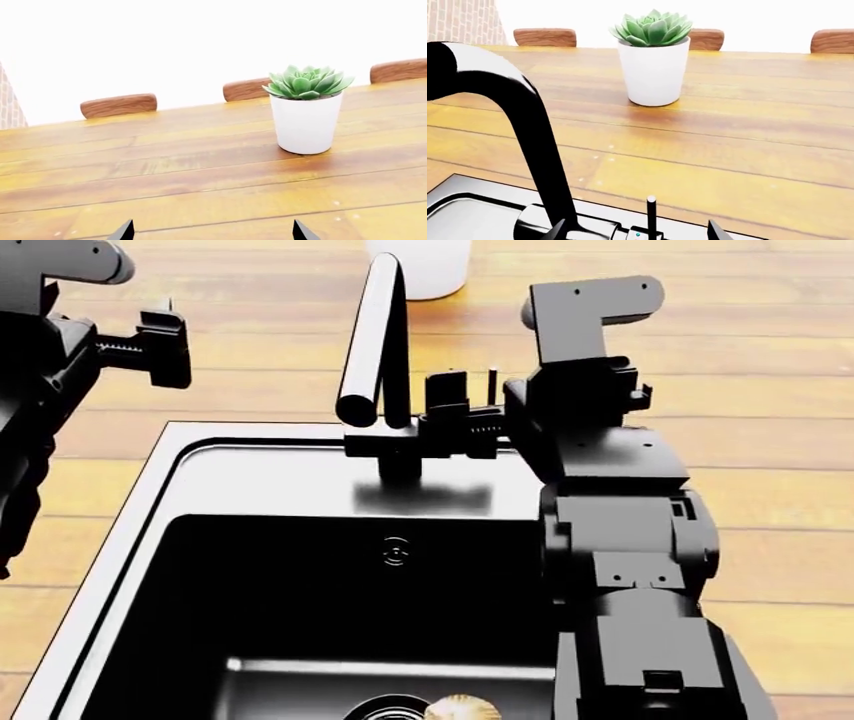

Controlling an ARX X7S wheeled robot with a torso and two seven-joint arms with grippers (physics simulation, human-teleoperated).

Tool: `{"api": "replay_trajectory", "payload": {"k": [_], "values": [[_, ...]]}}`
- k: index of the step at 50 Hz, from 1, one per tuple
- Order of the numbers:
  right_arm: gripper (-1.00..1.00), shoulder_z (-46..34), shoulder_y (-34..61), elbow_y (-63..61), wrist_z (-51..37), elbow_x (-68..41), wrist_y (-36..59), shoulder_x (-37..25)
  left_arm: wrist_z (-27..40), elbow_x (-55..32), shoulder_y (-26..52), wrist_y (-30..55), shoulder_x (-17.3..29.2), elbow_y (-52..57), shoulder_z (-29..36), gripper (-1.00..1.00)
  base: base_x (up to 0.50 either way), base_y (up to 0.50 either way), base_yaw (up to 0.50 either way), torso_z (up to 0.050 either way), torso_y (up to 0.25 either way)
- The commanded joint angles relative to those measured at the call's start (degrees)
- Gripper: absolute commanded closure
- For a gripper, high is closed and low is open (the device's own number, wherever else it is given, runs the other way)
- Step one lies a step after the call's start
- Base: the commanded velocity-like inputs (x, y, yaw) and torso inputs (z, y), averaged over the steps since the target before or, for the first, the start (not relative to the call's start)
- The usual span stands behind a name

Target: Turn on the sink faucet.

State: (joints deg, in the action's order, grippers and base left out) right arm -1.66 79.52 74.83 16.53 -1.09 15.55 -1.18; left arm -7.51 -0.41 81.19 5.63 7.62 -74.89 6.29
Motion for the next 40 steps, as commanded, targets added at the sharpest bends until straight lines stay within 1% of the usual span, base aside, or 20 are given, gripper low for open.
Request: {"api": "replay_trajectory", "payload": {"k": [1,22,30,35,40], "values": [[-1.0,1.37,0.63,0.16,-0.48,0.3,0.17,0.15,0.22,-0.2,-0.17,-1.53,0.11,-0.05,-0.4,-1.0,0.0,0.0,0.0,0.005,-0.135],[-1.0,-1.45,3.08,0.16,-1.21,-0.07,0.09,0.96,-0.37,-0.14,0.12,-2.22,0.45,-0.03,-0.75,-1.0,0.0,0.0,0.0,0.005,-0.133],[-1.0,-1.73,3.33,0.16,-2.55,-0.48,-0.34,0.98,-0.46,-0.18,-0.64,-2.65,0.51,-0.02,-0.81,-1.0,0.0,0.0,0.0,0.005,-0.134],[-1.0,-1.23,3.38,0.16,-3.69,-0.39,-1.2,0.9,-1.14,-0.38,-0.64,-2.66,1.36,0.0,-0.96,-1.0,0.0,0.0,0.0,0.005,-0.134],[-1.0,-1.25,4.01,0.16,-4.33,-0.63,-1.78,1.04,-0.6,-0.41,-0.62,-2.58,0.94,-0.01,-1.08,-1.0,0.0,0.0,0.0,0.005,-0.13]]}}
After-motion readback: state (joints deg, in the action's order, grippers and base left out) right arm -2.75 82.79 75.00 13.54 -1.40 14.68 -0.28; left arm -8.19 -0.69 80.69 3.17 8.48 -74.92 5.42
